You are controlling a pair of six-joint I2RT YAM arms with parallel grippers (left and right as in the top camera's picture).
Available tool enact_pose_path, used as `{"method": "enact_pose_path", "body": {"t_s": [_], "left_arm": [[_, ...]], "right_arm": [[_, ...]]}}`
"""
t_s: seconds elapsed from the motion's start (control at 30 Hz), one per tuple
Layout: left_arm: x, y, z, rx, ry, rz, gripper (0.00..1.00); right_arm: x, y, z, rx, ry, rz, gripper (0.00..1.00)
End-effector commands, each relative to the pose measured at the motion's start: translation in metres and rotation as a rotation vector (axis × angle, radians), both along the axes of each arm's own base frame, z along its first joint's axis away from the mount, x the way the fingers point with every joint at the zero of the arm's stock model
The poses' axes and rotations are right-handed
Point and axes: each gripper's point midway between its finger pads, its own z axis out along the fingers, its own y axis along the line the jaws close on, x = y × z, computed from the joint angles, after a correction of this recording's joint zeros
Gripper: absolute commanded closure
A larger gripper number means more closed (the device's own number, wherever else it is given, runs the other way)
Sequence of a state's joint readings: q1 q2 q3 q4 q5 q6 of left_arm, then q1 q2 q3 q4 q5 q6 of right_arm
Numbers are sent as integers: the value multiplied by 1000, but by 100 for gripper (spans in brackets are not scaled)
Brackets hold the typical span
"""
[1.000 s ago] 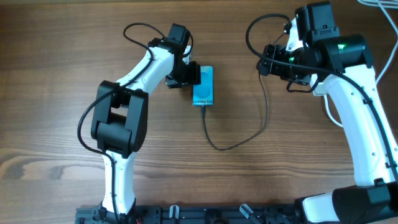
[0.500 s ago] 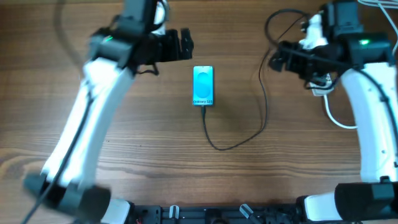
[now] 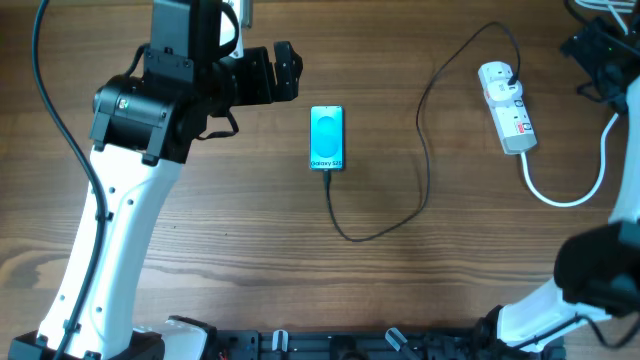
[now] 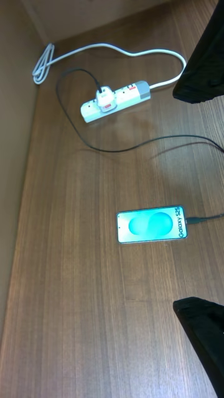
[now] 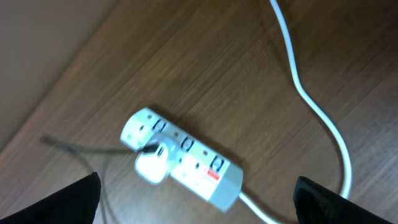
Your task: Plug charger to phone and switch on socket
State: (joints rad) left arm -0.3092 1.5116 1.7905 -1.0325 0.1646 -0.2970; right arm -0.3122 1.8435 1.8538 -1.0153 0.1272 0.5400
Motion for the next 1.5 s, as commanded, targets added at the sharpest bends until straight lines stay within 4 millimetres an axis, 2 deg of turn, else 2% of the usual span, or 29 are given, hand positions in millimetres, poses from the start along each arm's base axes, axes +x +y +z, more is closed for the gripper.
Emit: {"method": "enact_pose_path", "body": {"t_s": [0.0,0.07,0.2,0.3,0.4,0.5,0.63,0.8,1.2,1.47], "left_arm": [[1,2,-2,8,1,5,0],[1,2,-2,8,1,5,0],[1,2,-2,8,0,5,0],[1,2,-2,8,1,5,0],[1,2,-2,8,1,5,0],[1,2,-2,8,1,5,0],[1,2,-2,8,1,5,0],[1,2,-2,8,1,5,0],[1,2,-2,8,1,5,0],[1,2,-2,8,1,5,0]], "right_arm": [[14,-14,-55,-6,92,-62,0],[18,-21,-81,-13,137,-73,0],[9,-38,-128,-44,268,-117,0],[2,-45,-153,-17,322,-129,0],[1,-43,-162,20,333,-123,0],[4,-33,-166,83,320,-90,0],[11,-15,-182,161,287,-3,0],[5,-12,-203,173,295,-5,0],[10,-3,-206,179,282,-16,0],[7,1,-219,187,314,-6,0]]}}
